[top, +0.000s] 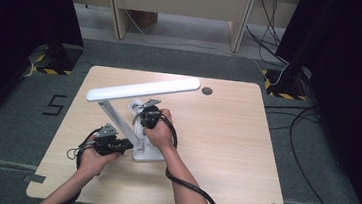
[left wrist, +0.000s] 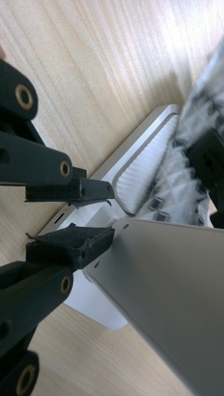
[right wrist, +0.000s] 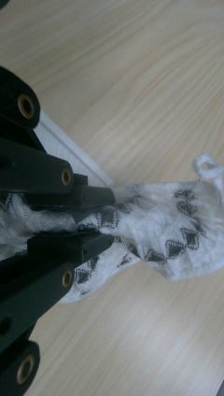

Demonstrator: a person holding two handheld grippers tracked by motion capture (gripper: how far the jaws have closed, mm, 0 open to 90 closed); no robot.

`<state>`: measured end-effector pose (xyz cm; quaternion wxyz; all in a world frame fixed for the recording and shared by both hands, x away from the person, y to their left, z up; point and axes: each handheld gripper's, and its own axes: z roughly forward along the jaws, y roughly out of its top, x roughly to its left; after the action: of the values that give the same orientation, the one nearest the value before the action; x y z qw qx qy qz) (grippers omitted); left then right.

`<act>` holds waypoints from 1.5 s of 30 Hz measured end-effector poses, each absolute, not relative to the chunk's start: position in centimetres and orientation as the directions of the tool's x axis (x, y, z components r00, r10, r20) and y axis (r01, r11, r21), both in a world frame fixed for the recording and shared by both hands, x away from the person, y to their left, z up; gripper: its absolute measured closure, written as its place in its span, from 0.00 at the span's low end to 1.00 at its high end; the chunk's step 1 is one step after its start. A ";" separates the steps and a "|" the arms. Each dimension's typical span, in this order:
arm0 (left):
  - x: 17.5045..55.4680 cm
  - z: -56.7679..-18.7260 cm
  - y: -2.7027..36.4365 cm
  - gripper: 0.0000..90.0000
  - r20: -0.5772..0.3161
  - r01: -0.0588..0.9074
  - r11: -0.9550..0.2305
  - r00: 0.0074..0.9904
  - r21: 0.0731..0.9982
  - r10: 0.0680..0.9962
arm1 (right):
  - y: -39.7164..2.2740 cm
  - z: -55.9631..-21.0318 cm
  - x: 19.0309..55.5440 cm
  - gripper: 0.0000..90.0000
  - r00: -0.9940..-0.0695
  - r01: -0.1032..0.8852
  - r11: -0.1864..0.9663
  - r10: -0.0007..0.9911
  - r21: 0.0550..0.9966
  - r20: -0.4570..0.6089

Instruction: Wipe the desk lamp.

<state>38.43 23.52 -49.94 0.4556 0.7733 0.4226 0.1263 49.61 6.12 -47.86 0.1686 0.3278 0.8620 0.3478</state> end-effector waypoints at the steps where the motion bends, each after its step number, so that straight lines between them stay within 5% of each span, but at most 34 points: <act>1: 38.4 -49.9 23.5 0.84 -0.189 0.538 -0.228 0.611 0.811 0.769 | 5.8 -47.9 49.6 0.89 -0.721 0.452 0.543 0.690 0.708 -0.068; 27: 37.7 -49.9 24.0 0.80 -0.182 0.539 -0.233 0.607 0.809 0.773 | -0.3 -48.0 48.0 0.90 -0.673 0.493 0.549 0.733 0.675 -0.105; 45: 35.2 -49.7 23.8 0.72 -0.205 0.546 -0.236 0.627 0.804 0.752 | -1.9 -47.5 40.6 0.90 -0.770 0.456 0.643 0.632 0.615 -0.089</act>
<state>35.17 23.85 -49.70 0.4561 0.7781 0.4170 0.1125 40.62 -1.89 -47.53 0.1497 0.3041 0.8940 0.2931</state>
